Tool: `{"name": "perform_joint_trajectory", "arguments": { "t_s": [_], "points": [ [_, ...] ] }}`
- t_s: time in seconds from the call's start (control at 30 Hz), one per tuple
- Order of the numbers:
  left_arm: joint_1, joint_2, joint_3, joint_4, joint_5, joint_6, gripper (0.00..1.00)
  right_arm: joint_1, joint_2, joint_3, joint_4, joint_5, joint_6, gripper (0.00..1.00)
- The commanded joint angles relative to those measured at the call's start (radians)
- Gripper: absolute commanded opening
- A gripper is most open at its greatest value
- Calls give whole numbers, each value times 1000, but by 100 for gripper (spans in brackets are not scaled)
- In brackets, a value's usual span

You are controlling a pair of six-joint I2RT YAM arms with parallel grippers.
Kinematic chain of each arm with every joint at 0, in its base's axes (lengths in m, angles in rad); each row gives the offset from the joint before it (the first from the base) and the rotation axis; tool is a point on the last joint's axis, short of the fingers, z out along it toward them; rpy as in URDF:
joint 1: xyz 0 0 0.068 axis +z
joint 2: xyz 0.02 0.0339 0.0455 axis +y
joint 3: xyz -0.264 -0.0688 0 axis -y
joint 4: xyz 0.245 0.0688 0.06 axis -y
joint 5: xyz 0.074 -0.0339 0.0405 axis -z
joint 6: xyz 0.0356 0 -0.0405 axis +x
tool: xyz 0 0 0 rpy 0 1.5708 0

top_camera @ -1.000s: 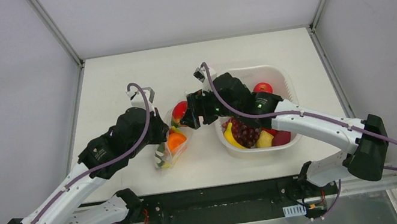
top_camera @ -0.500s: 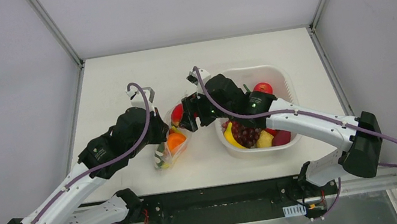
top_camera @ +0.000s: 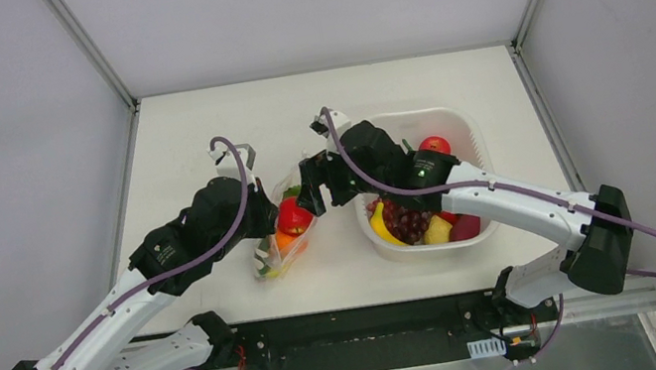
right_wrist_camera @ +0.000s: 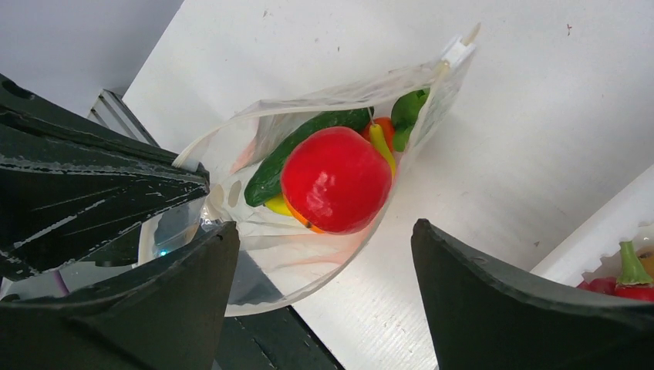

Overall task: Place the food in the zip-top bag and seal the zipper
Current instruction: Place the fake fruit in the zipper food storage bag, then adjust the zipper food storage bag at the center of the board.

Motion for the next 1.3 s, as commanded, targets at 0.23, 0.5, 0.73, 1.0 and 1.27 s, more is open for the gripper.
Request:
{"name": "perform_joint_trajectory", "arguments": {
  "t_s": [0.23, 0.5, 0.73, 1.0, 1.27],
  "points": [
    [8, -19, 40, -22, -49, -1, 0, 5, -172, -77, 95, 62, 52, 84],
    [9, -14, 36, -20, -39, -5, 0, 3, -121, -107, 98, 90, 132, 73],
    [9, -26, 33, -42, -59, -4, 0, 3, 19, -19, 74, 30, 168, 46],
    [53, -26, 110, -126, -100, 68, 0, 2, -54, -17, 170, -177, 190, 0],
    [157, 29, 256, -195, -74, 193, 0, 13, -63, -47, 297, -295, 254, 0]
  ]
}}
